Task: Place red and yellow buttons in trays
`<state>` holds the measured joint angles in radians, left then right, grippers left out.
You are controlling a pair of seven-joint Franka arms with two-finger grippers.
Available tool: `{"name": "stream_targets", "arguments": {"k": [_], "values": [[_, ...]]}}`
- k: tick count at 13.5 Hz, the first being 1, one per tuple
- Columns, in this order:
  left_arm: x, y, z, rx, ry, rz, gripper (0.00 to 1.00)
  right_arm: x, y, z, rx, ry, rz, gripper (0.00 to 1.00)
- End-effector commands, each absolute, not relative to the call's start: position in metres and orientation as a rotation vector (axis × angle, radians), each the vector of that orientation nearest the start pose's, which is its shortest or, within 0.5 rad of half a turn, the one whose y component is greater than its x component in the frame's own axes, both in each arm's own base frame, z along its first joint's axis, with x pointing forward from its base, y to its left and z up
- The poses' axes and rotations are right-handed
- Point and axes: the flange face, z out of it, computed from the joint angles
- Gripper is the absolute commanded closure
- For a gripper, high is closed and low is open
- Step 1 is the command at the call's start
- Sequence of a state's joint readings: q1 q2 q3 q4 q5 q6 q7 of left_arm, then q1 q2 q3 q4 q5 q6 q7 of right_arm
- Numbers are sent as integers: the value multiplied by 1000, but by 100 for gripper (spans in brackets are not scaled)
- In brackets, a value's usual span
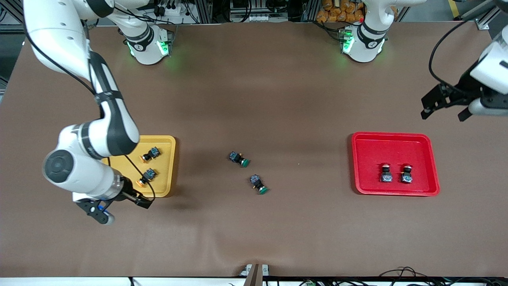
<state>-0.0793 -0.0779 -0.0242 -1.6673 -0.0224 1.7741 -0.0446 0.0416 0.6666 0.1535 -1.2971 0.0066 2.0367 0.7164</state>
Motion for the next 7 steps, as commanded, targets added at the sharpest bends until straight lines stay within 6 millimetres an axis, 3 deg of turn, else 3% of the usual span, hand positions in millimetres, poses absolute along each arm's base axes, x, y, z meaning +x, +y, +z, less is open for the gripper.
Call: {"name": "stream_targets", "arguments": {"k": [1, 2, 4, 6, 7], "values": [[508, -55, 647, -3140, 64, -308, 0, 731, 120, 388, -2868, 774, -40, 0], [500, -55, 647, -3146, 63, -323, 0, 731, 115, 405, -2913, 750, -101, 0], [496, -49, 655, -3150, 50, -344, 0, 723, 116, 440, -3039, 599, -64, 0], [494, -41, 675, -3147, 51, -379, 0, 711, 121, 467, -3143, 278, 23, 0], [492, -35, 682, -3149, 42, -365, 0, 704, 105, 490, -3161, 210, 28, 0]]}}
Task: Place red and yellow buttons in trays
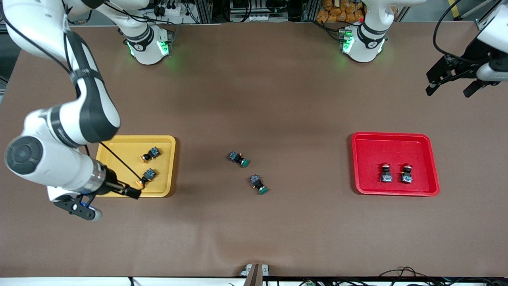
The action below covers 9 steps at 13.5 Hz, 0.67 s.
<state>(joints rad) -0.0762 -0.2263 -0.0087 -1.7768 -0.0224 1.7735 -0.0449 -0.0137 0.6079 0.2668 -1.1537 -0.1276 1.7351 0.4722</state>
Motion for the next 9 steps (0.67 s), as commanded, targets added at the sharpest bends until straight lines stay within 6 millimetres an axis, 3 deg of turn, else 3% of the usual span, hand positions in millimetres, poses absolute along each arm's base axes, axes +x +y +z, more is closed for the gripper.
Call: {"name": "stream_targets", "arguments": {"k": [1, 3, 9], "values": [[491, -35, 687, -3150, 43, -362, 0, 698, 92, 509, -3173, 119, 25, 0], [490, -35, 697, -3162, 31, -353, 0, 680, 74, 545, -3199, -79, 45, 0], [496, -25, 698, -3196, -16, -268, 0, 612, -1, 626, -3144, -154, 44, 0]]}}
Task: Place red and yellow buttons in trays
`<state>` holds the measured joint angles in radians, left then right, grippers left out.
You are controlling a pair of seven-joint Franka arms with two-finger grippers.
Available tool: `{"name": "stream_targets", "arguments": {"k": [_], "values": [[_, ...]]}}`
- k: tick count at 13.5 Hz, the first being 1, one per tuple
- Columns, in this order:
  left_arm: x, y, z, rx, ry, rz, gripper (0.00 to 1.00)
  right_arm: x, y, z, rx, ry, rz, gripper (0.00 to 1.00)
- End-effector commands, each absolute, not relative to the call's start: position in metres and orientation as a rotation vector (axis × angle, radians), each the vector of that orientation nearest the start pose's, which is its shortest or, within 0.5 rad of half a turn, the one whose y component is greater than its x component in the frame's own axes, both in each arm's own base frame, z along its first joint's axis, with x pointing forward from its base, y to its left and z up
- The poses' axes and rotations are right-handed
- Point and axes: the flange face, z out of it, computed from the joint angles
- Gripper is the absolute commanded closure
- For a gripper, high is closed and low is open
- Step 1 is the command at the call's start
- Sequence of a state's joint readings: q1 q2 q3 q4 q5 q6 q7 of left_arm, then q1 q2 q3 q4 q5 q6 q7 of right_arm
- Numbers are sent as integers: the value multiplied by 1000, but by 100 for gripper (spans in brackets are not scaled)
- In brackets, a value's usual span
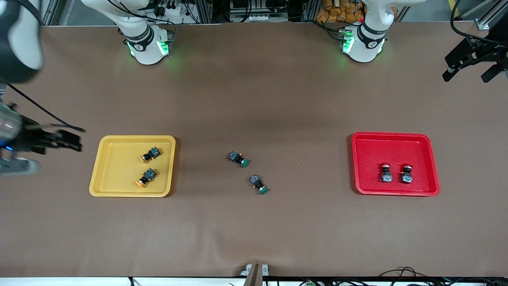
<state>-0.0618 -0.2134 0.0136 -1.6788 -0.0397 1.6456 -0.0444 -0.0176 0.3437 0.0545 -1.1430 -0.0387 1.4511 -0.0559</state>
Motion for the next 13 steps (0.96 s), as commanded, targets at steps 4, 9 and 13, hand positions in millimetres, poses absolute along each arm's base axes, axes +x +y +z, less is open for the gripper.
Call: {"name": "stream_targets", "arguments": {"k": [4, 9, 13], "values": [[509, -34, 699, -3185, 3, -258, 0, 558, -6, 652, -3151, -184, 2, 0], [513, -37, 692, -3186, 8, -233, 0, 522, -13, 662, -3152, -243, -33, 0], [513, -41, 691, -3191, 18, -220, 0, 531, -7, 660, -3150, -258, -70, 0]]}}
